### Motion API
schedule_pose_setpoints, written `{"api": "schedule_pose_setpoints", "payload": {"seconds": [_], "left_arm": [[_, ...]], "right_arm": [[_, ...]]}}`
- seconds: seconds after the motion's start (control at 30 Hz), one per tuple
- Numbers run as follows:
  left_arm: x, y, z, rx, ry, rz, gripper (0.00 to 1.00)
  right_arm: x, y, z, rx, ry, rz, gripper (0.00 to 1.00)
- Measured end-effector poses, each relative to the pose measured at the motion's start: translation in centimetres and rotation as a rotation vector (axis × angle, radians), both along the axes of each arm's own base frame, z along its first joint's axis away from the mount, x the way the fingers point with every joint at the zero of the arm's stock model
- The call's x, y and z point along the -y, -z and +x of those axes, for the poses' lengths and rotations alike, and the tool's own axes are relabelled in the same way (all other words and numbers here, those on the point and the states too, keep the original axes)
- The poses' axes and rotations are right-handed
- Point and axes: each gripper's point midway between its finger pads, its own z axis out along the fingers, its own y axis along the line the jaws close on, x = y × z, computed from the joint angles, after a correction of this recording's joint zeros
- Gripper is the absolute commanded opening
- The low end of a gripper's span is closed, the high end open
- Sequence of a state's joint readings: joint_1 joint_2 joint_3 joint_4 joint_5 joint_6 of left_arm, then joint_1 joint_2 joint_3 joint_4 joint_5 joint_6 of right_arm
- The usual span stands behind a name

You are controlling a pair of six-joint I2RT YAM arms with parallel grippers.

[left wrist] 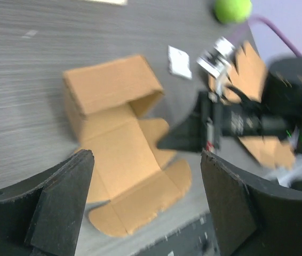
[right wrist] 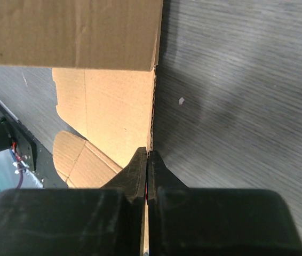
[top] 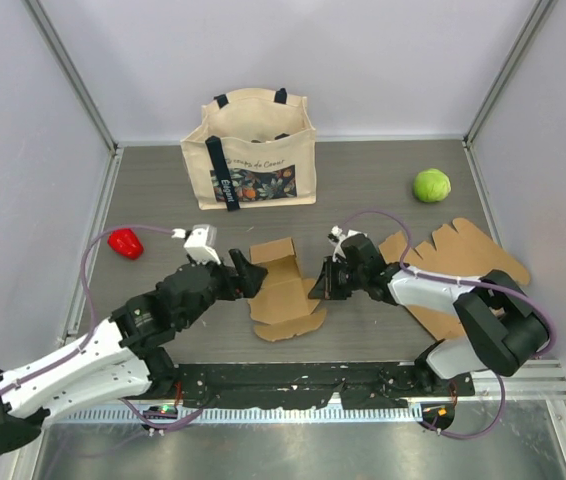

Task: Fold the paper box

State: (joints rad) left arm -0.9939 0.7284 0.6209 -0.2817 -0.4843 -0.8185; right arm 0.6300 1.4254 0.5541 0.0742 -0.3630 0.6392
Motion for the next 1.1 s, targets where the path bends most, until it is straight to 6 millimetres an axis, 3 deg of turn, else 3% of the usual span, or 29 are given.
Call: {"api": "schedule_pose_setpoints", "payload": {"seconds": [0.07,0.17,0.23,0.33,0.5,0.63,0.73,0.97,1.03,1.07,1.1], "left_arm": [[1.4,-1.2,-1.7,-0.016,0.136,0.019,0.83],[4.6,-0.8,-4.1,-0.030,0.338,0.202,0.90],[7.0,0.7,-6.0,-0.012,0.488,0.380,0.95],[10.1,4.5,-8.6,0.045,0.694,0.702,0.97],[10.7,11.1,-9.5,0.081,0.890,1.102,0.97],[10.6,12.4,-9.6,0.089,0.965,1.176,0.96],[11.1,12.4,-9.5,0.096,0.972,1.182,0.90],[10.7,15.5,-8.7,0.054,0.945,1.309,0.42],[10.3,15.4,-8.4,0.059,0.923,1.332,0.29],[10.2,15.1,-8.1,0.067,0.910,1.341,0.13],[10.3,14.8,-8.0,0.072,0.899,1.344,0.09]], "right_arm": [[0.0,-0.3,-0.2,-0.027,-0.005,0.007,0.01],[-0.2,-0.6,-0.3,-0.098,-0.016,0.043,0.01],[-0.5,-0.2,-0.6,-0.159,-0.026,0.064,0.01],[-0.7,0.6,-1.0,-0.230,-0.037,0.077,0.01],[-1.0,0.3,-1.3,-0.269,-0.054,0.109,0.01],[-1.1,0.1,-1.4,-0.279,-0.058,0.119,0.01],[-1.0,-0.1,-1.5,-0.283,-0.059,0.124,0.01],[-0.9,-0.6,-1.7,-0.294,-0.065,0.136,0.02],[-0.7,-0.8,-2.0,-0.302,-0.065,0.130,0.06],[-0.7,-1.0,-2.0,-0.303,-0.066,0.127,0.09],[-0.7,-1.4,-1.9,-0.300,-0.067,0.126,0.24]]}}
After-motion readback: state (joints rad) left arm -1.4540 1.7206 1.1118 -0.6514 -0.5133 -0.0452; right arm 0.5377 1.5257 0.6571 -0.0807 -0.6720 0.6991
